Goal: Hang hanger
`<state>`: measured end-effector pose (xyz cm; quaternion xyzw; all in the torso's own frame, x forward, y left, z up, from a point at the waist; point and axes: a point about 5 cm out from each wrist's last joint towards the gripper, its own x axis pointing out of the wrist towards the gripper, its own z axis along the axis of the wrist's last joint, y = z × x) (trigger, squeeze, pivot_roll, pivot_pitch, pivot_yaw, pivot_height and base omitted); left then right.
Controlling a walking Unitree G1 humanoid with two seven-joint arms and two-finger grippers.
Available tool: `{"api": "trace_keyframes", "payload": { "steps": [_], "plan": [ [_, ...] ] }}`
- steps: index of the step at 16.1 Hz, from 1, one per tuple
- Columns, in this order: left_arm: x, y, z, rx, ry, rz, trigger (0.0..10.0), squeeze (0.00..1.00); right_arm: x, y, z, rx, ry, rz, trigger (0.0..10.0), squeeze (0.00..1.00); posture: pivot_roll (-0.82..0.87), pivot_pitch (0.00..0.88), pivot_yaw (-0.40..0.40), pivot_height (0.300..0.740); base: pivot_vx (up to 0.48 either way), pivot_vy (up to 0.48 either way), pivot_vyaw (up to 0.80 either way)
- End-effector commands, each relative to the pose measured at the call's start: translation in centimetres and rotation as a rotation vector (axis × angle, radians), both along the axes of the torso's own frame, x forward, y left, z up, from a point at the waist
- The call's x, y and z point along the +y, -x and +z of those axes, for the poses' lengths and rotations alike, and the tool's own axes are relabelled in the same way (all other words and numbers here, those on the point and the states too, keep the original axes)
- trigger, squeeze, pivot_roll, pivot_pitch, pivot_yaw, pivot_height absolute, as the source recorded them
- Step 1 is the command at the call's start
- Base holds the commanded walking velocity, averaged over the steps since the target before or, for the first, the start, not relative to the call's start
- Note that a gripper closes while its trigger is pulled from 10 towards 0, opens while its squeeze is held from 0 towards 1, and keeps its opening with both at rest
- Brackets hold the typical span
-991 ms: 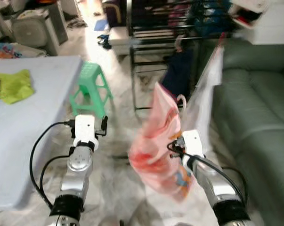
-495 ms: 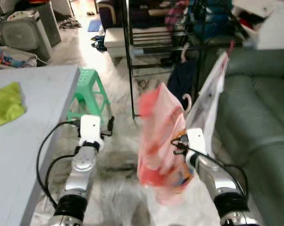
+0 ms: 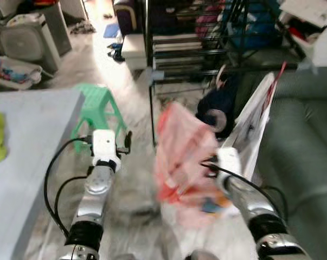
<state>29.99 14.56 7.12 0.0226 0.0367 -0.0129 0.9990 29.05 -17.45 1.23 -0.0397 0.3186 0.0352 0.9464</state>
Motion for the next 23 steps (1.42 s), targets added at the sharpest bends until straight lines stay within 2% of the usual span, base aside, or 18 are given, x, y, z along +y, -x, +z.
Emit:
{"api": "trace_keyframes", "payload": {
  "steps": [1,3,5,6,8,12,17,18,21,23],
  "plan": [
    [1.0,-0.2,0.2,0.000,-0.021,0.024,10.0,0.00,0.7,-1.2,1.4,-0.078,-0.011,-0.023,10.0,0.00,-0.03,0.000,0.035,0.740,0.439,0.000,0.00],
    [0.9,-0.2,0.3,-0.006,-0.019,0.023,10.0,0.00,0.8,-1.4,1.4,-0.083,0.023,-0.037,10.0,0.00,-0.03,0.000,0.036,0.740,0.437,0.000,0.00],
    [0.9,-0.3,0.2,-0.002,-0.017,0.044,10.0,0.00,1.9,-1.6,1.7,-0.093,-0.019,0.015,10.0,0.00,-0.03,0.000,0.037,0.740,0.152,0.000,0.00],
    [0.9,-0.3,0.2,-0.001,-0.018,0.042,10.0,0.00,3.0,-1.6,1.9,-0.106,-0.059,0.078,10.0,0.00,-0.03,0.000,0.037,0.740,0.000,0.000,0.00],
    [0.9,-0.4,0.2,0.007,-0.006,0.036,10.0,0.00,4.8,-1.4,2.3,-0.126,-0.062,0.225,10.0,0.00,-0.03,0.000,0.038,0.740,0.249,0.412,0.00],
    [0.8,-0.5,0.0,0.025,0.020,0.039,10.0,0.00,5.1,-1.6,2.6,-0.148,-0.062,0.231,10.0,0.00,-0.02,0.000,0.035,0.740,0.182,0.419,0.00],
    [0.6,-0.5,0.3,-0.005,-0.007,0.005,10.0,0.00,5.2,-1.2,2.4,-0.165,-0.050,0.226,10.0,0.00,-0.02,0.000,0.037,0.740,0.000,0.439,0.00],
    [0.4,-0.6,0.4,-0.003,-0.020,-0.004,10.0,0.00,5.2,-1.4,2.5,-0.174,-0.040,0.206,10.0,0.00,-0.03,0.000,0.040,0.740,0.315,0.364,0.00],
    [-0.1,-0.4,0.3,0.000,0.013,-0.027,10.0,0.00,4.4,-2.0,2.9,-0.193,-0.006,0.134,10.0,0.00,-0.02,0.000,0.038,0.740,0.000,0.000,0.00],
    [-0.6,-0.2,0.1,0.005,0.031,-0.050,10.0,0.00,3.7,-2.9,3.5,-0.202,-0.002,0.099,10.0,0.00,-0.02,0.000,0.033,0.740,0.000,0.000,0.00]
  ]
}}
